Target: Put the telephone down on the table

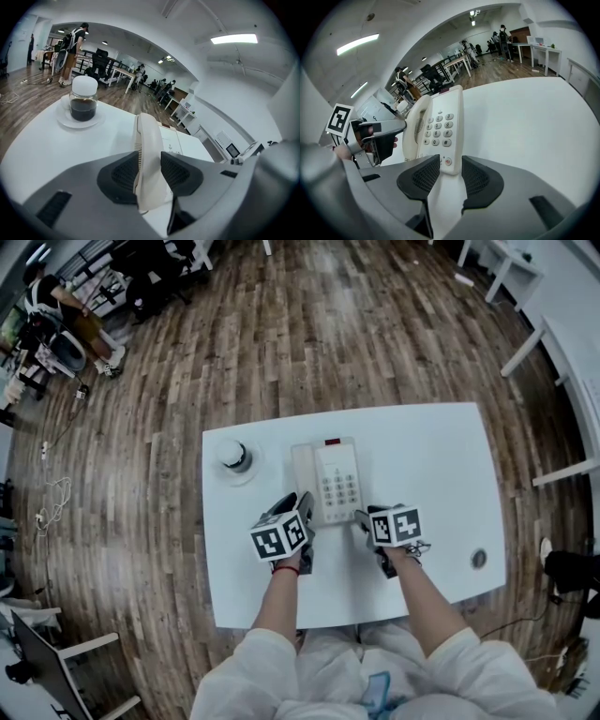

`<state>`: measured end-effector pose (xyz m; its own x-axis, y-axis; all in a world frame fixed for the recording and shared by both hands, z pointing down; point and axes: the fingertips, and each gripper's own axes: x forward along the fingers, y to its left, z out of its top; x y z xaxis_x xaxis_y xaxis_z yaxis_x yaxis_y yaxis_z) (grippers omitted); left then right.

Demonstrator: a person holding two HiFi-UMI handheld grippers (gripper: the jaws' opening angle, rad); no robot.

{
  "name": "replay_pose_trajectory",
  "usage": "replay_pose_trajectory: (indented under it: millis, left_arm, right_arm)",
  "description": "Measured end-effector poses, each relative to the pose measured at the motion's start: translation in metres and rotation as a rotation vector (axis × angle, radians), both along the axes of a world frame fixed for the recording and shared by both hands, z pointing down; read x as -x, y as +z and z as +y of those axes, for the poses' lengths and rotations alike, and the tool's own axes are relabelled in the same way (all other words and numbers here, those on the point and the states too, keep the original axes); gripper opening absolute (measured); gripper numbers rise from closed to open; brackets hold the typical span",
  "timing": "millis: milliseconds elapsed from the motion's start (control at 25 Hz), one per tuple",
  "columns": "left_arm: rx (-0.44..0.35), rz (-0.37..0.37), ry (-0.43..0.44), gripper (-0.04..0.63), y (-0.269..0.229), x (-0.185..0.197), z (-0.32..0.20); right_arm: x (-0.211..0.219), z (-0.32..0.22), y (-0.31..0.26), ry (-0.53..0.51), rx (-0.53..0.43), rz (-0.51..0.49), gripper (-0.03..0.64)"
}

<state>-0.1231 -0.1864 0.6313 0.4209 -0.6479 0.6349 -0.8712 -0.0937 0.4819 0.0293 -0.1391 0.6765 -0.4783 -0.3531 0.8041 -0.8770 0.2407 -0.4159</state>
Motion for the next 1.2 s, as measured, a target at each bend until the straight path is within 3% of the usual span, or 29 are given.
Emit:
replay_pose_trajectory:
  millis: [160, 440, 840, 1200]
  left_arm:
    - [-0.037, -0.01, -0.014, 0.125, -0.012, 0.001, 0.0]
    - [-0.062, 0.005, -0.002, 0.126, -0.029, -0.004, 0.008]
    - [-0.125, 0.023, 0.075, 0.126, -0.063, -0.025, 0.031]
    - [-0.241, 0.009, 0.157, 0.111, -0.102, -0.049, 0.048]
  right_arm:
    - [0.009, 0.001, -0.014, -0.044, -0.073, -0.032, 0.163]
    - [0.027, 0.001, -0.042, -0.081, -0.173, -0.145, 0.163]
    - [0.036, 0.005, -0.098, -0.135, -0.343, -0.254, 0.147]
    - [0.039, 0.019, -0.139, -0.164, -0.48, -0.307, 0.114]
